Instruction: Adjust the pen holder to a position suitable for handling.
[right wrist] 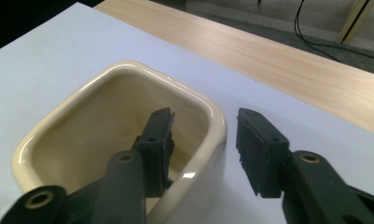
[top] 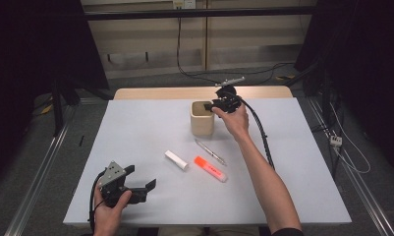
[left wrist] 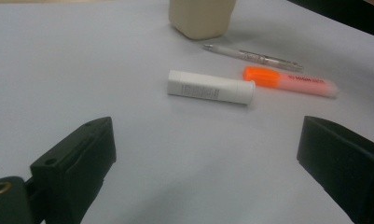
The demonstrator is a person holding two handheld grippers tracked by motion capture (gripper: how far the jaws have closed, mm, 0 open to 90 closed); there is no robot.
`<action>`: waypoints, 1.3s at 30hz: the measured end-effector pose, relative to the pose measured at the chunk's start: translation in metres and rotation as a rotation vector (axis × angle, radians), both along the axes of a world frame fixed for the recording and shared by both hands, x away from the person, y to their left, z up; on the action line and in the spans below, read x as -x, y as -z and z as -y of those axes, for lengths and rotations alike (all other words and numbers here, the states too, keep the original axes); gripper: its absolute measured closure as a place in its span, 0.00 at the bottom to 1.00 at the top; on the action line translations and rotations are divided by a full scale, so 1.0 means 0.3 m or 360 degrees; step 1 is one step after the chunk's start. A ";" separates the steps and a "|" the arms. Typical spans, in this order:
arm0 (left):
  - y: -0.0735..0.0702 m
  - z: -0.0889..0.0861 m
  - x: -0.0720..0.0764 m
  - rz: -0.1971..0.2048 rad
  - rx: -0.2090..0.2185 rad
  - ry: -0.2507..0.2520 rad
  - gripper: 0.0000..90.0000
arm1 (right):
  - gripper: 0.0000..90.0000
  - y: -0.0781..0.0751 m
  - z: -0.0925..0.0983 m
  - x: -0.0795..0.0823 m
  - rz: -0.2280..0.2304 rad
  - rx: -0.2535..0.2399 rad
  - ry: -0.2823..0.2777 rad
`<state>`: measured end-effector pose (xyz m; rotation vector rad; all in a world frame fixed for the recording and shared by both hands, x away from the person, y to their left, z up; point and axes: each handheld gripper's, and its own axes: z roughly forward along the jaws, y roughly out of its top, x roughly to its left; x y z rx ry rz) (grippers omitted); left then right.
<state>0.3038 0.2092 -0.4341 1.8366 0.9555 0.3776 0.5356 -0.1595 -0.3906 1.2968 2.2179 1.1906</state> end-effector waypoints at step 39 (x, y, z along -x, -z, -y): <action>-0.002 0.006 0.001 -0.0007 0.0014 -0.0005 0.05 | 0.15 -0.012 0.133 0.294 0.0182 -0.0117 -0.0107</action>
